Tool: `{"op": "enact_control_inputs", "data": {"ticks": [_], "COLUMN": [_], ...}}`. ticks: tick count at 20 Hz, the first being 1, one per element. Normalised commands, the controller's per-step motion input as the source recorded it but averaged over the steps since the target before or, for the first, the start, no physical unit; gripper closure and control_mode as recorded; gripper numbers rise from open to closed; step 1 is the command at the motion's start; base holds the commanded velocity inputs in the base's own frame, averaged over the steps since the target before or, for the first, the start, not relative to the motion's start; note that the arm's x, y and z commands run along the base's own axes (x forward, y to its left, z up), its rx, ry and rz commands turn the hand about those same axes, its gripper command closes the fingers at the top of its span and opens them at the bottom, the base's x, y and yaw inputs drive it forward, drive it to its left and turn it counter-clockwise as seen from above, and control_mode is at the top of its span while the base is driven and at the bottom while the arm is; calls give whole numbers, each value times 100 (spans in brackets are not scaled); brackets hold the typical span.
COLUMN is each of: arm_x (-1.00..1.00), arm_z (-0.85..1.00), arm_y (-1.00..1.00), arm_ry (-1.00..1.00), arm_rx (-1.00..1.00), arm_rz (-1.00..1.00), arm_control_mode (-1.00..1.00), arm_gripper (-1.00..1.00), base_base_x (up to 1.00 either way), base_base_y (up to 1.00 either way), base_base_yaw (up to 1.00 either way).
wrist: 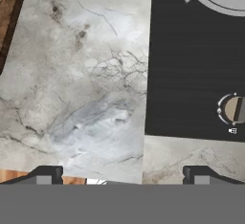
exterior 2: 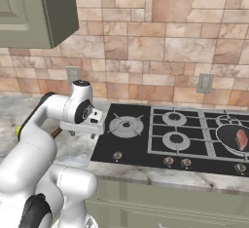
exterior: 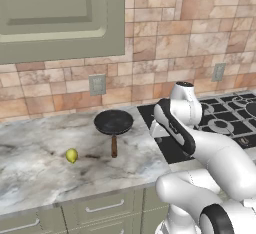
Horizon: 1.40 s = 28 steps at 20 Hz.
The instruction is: Place both pans onto different burners. Then place the lemon and the steak on different pans.
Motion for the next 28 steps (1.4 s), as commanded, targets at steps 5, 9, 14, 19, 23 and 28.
{"op": "enact_control_inputs", "data": {"ticks": [5, 9, 14, 19, 23, 28], "arm_x": [2, 30, 52, 43, 28, 23], "arm_z": [0, -11, -19, -12, -3, 0], "arm_y": [1, 67, 93, 69, 41, 20], "arm_ry": [0, 2, 5, 5, 4, 7], "arm_rx": [0, 0, 0, -1, -2, -2], "arm_rz": [0, 0, 0, 0, 0, 0], "arm_control_mode": [-100, -100, -100, -100, -100, -100], "arm_gripper": [-100, -100, -100, -100, -100, -100], "base_base_x": [0, 0, 0, 0, 0, 0], "base_base_y": [0, 0, 0, 0, 0, 0], "base_base_yaw": [0, 0, 0, 0, 0, 0]}}
